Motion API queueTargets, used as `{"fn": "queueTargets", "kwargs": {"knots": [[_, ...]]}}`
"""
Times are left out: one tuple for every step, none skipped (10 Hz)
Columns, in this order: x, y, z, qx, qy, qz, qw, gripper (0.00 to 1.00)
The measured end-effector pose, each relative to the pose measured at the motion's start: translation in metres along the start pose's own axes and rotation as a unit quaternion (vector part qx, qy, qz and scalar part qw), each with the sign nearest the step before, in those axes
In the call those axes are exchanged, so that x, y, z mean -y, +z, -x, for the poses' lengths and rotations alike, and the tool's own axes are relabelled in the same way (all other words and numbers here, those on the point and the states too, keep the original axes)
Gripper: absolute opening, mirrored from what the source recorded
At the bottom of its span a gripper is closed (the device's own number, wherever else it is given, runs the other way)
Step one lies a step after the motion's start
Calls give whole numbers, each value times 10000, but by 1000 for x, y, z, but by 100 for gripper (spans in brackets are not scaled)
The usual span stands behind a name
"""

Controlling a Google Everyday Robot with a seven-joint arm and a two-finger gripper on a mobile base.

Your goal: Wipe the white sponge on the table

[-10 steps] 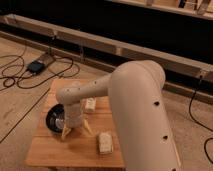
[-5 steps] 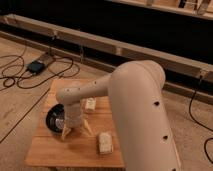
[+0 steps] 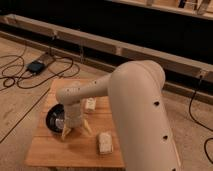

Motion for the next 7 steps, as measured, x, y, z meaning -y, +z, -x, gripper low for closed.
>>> {"fn": "queueTargets", "kwargs": {"knots": [[5, -1, 1, 0, -24, -71, 10000, 80], [13, -2, 3, 14, -42, -185, 9998, 80], [21, -3, 5, 26, -51, -292, 9996, 80], [30, -4, 7, 35, -33, -374, 9993, 80], [39, -3, 7, 40, 8, -439, 9990, 80], [48, -2, 8, 46, 56, -476, 9988, 80], [53, -1, 8, 55, 102, -485, 9988, 80]]}}
